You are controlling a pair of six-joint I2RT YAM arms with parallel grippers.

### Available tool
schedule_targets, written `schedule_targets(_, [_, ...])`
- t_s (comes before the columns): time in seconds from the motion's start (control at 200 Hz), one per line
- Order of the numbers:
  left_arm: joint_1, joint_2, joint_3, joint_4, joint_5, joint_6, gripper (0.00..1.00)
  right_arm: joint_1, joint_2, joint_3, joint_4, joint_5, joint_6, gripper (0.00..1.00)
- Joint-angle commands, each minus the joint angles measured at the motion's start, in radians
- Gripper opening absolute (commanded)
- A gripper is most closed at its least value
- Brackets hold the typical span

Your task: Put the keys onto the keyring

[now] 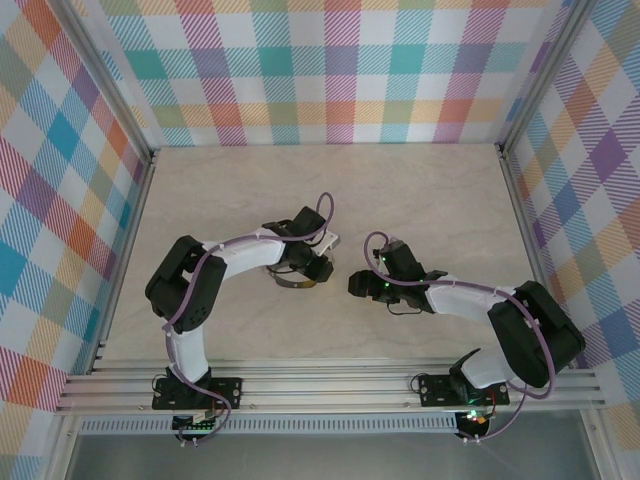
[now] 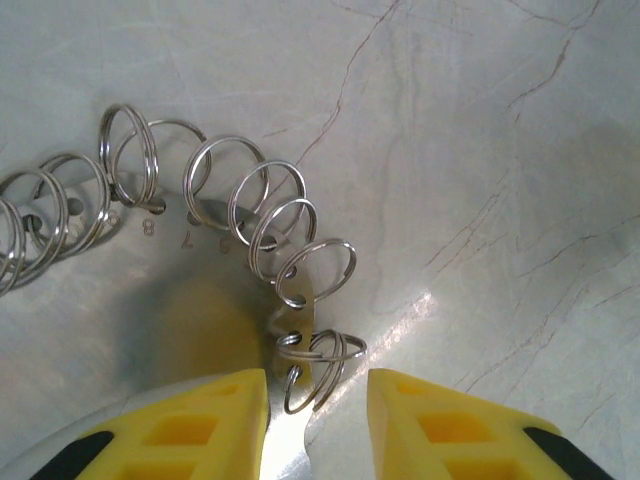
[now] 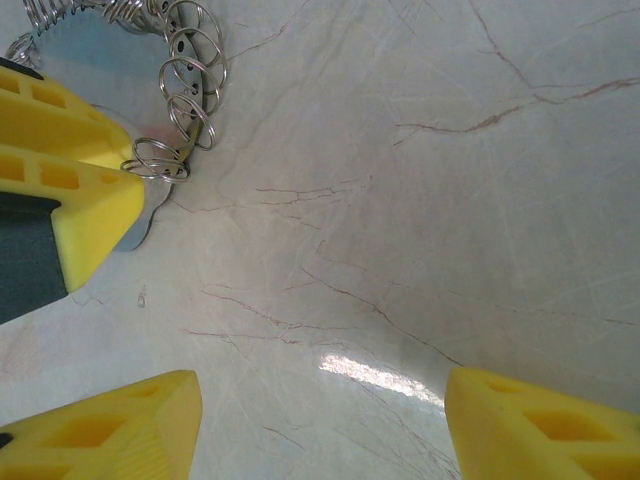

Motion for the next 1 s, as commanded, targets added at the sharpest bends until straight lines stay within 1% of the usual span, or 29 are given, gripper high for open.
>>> schedule_targets(0.0, [-0.015, 0.015, 0.025, -0.006, 0.018, 0.014, 0.29, 0.004, -0.021, -0.015, 0.001, 0.005, -0.008, 0.66])
schedule_targets(0.42, [-0.015, 0.005, 0.001, -0.007, 0.014, 0.013, 0.28, 0.004, -0.023, -0.017, 0.002, 0.007, -0.012, 0.66])
schedule_targets(0.56, [-0.015, 0.009, 0.000, -0.004, 0.017, 0.014, 0.21, 0.004, -0.024, -0.016, 0.001, 0.007, -0.014, 0.66])
schedule_targets(1.0, [-0.014, 0.019, 0.003, -0.005, 0.031, 0.012, 0.12, 0.003, -0.040, -0.016, -0.004, 0.011, -0.014, 0.66])
